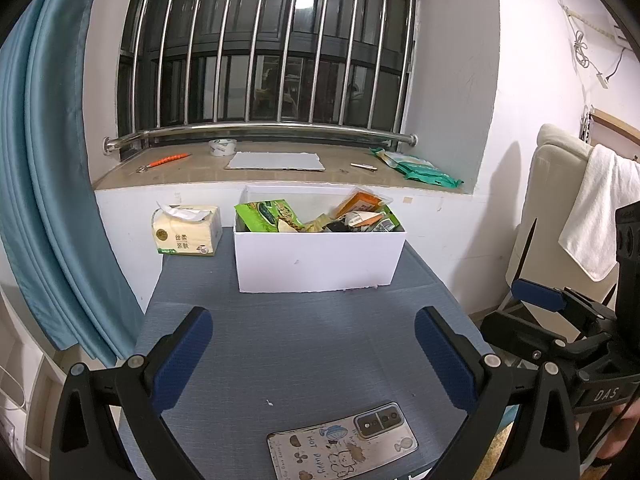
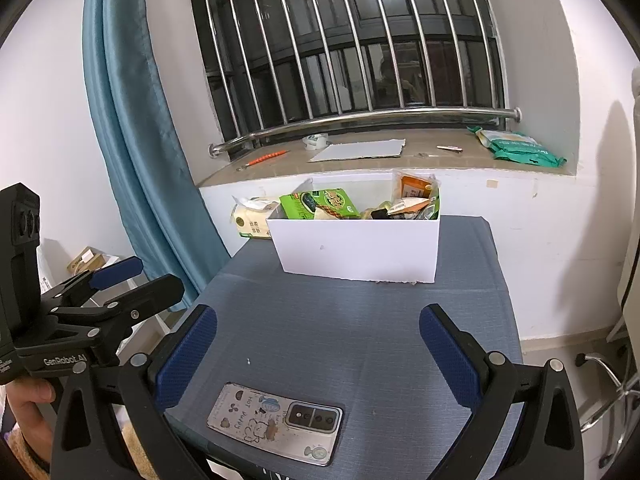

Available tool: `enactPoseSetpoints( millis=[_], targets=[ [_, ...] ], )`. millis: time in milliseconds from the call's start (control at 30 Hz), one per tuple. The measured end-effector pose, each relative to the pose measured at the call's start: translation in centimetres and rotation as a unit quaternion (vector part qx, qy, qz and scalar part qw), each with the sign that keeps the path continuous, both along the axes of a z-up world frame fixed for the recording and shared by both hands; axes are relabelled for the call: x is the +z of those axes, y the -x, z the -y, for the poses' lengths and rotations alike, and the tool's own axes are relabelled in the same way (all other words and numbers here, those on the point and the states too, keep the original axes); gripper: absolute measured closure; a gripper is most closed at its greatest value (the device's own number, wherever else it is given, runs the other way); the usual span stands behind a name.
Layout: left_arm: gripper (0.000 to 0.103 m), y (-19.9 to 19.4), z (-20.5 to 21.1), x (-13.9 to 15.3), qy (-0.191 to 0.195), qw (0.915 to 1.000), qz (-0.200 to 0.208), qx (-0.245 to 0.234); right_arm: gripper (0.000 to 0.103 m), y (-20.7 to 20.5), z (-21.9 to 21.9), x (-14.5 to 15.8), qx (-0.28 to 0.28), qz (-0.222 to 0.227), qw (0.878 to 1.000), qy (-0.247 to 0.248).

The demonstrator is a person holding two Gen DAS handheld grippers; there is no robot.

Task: Organize snacks

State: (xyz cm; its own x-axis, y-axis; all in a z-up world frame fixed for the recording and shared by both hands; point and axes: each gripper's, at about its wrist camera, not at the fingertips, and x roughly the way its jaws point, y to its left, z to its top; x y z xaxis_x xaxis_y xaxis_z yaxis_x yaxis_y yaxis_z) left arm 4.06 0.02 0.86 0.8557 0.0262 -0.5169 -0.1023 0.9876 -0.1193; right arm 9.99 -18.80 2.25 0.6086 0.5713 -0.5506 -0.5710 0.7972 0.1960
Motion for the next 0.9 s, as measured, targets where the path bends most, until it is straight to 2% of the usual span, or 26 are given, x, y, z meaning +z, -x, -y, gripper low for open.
enactPoseSetpoints(
  millis=[900],
  targets=[
    [0.0,-0.13,-0.04,-0.07,-0.003,1.0,-0.001,-0.002,0.0,0.04,-0.26,0.02,-0.001,-0.001,1.0,0.002]
  ],
)
